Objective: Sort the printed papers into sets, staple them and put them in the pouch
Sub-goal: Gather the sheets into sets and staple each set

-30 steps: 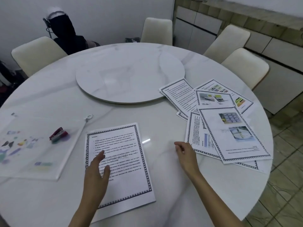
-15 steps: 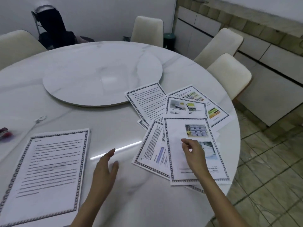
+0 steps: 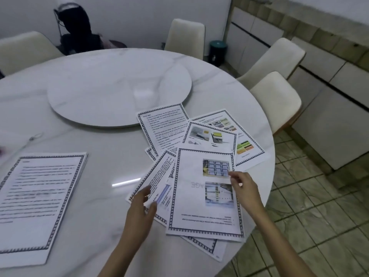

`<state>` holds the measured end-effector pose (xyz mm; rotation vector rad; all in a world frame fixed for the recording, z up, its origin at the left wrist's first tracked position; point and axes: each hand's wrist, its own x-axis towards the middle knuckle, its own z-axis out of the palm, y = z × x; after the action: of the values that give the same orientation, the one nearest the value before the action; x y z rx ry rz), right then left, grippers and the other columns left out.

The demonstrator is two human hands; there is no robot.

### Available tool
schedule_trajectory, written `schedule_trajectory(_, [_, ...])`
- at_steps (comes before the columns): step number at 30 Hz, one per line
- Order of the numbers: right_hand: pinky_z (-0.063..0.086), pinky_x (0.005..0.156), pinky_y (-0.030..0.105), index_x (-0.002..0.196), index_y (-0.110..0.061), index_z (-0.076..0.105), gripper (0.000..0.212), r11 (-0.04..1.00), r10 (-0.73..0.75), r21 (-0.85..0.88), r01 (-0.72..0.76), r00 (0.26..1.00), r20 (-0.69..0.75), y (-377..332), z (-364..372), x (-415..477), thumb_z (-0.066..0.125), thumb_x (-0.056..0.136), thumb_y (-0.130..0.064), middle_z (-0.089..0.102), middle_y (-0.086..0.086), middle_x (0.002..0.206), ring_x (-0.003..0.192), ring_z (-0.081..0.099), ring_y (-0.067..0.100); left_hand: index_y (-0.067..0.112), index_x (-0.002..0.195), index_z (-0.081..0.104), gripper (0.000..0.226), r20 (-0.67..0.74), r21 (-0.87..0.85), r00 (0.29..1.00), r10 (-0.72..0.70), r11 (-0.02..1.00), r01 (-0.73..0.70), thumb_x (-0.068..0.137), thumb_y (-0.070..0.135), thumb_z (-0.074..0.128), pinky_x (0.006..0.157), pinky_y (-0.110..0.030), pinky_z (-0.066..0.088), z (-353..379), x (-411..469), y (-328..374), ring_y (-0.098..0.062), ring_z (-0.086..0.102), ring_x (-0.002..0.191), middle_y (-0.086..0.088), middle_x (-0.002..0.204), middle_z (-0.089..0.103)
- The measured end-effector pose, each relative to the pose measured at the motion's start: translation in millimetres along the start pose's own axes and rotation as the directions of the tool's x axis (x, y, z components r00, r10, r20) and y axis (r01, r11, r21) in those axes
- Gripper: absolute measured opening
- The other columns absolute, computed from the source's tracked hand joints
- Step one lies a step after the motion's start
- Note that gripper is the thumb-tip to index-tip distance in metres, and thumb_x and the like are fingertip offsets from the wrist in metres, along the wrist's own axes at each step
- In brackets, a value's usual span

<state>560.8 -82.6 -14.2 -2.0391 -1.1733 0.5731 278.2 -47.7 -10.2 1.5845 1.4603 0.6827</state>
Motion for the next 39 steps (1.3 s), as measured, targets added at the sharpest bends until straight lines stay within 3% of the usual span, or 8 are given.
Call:
schedule_trajectory(8, [0.044, 0.082, 0.021, 0.114, -0.006, 0.061, 0.024, 0.995, -0.096, 0.022, 0.094, 0.990, 0.107, -5, 4, 11, 0.055, 0.091, -0.007, 0.056, 0.008, 0.104, 0.091, 0.053, 0.015, 0.014, 0.132, 0.046, 0.040, -0.041, -0.054, 0.998, -0.045, 0.998, 0.042, 0.092, 0.007, 0.051, 0.091, -0.026, 0.038, 8, 1, 2, -0.021, 0.050, 0.119, -0.004, 0.132, 0.053])
schedule_trajectory(13, [0.034, 0.071, 0.008, 0.118, -0.010, 0.059, 0.028, 0.981, -0.190, 0.022, 0.191, 0.948, 0.253, -19, 14, 38, 0.056, 0.091, -0.011, 0.053, 0.001, 0.103, 0.091, 0.052, 0.010, 0.017, 0.127, 0.049, 0.037, -0.131, -0.069, 0.985, -0.111, 0.992, 0.103, 0.092, 0.006, 0.050, 0.094, -0.030, 0.043, 12, -5, 3, -0.022, 0.054, 0.114, -0.001, 0.119, 0.058])
schedule_trajectory(16, [0.031, 0.072, -0.004, 0.118, -0.010, 0.058, 0.028, 0.958, -0.279, 0.045, 0.284, 0.882, 0.379, -28, 22, 66, 0.056, 0.090, -0.009, 0.051, -0.001, 0.103, 0.089, 0.050, 0.003, 0.017, 0.126, 0.051, 0.034, -0.206, -0.094, 0.964, -0.169, 0.984, 0.152, 0.093, 0.008, 0.050, 0.093, -0.029, 0.042, 21, 0, 6, -0.017, 0.055, 0.106, -0.003, 0.121, 0.060])
schedule_trajectory(22, [0.031, 0.075, 0.001, 0.125, -0.010, 0.053, 0.032, 0.889, -0.383, 0.019, 0.457, 0.722, 0.576, -32, 37, 122, 0.053, 0.093, -0.013, 0.048, 0.007, 0.122, 0.109, 0.045, 0.011, 0.015, 0.126, 0.051, 0.034, -0.306, -0.112, 0.917, -0.256, 0.966, 0.232, 0.092, 0.012, 0.052, 0.084, -0.025, 0.043, 59, 11, 24, -0.013, 0.054, 0.100, -0.003, 0.122, 0.060])
schedule_trajectory(25, [0.028, 0.090, 0.020, 0.129, -0.008, 0.050, 0.037, 0.872, -0.369, -0.072, 0.484, 0.748, 0.551, -20, 36, 150, 0.053, 0.093, -0.016, 0.043, 0.012, 0.130, 0.125, 0.039, 0.023, 0.014, 0.129, 0.048, 0.038, -0.311, -0.046, 0.904, -0.293, 0.955, 0.293, 0.091, 0.014, 0.054, 0.081, -0.023, 0.039, 75, 22, 31, -0.012, 0.053, 0.098, -0.003, 0.123, 0.058])
schedule_trajectory(29, [0.031, 0.098, 0.033, 0.136, -0.011, 0.041, 0.050, 0.840, -0.281, -0.262, 0.475, 0.794, 0.540, 1, 31, 173, 0.056, 0.090, -0.024, 0.036, 0.012, 0.137, 0.128, 0.034, 0.027, 0.014, 0.131, 0.047, 0.044, -0.313, -0.009, 0.877, -0.363, 0.925, 0.380, 0.088, 0.015, 0.058, 0.083, -0.023, 0.037, 89, 38, 38, -0.011, 0.053, 0.096, -0.004, 0.121, 0.059])
schedule_trajectory(35, [0.031, 0.095, 0.035, 0.132, -0.011, 0.045, 0.049, 0.818, -0.297, -0.299, 0.492, 0.805, 0.514, 16, 27, 180, 0.059, 0.087, -0.027, 0.037, 0.012, 0.131, 0.125, 0.032, 0.029, 0.015, 0.123, 0.053, 0.038, -0.277, 0.045, 0.855, -0.438, 0.883, 0.467, 0.086, 0.017, 0.061, 0.075, -0.023, 0.036, 103, 57, 52, -0.014, 0.052, 0.087, 0.000, 0.100, 0.058])
schedule_trajectory(39, [0.030, 0.096, 0.034, 0.133, -0.014, 0.043, 0.050, 0.823, -0.308, -0.279, 0.495, 0.801, 0.513, 19, 24, 183, 0.059, 0.088, -0.029, 0.036, 0.012, 0.132, 0.125, 0.030, 0.028, 0.016, 0.104, 0.058, 0.022, -0.278, 0.080, 0.861, -0.427, 0.883, 0.463, 0.083, 0.018, 0.064, 0.061, -0.024, 0.037, 106, 65, 60, -0.016, 0.052, 0.083, 0.000, 0.091, 0.057])
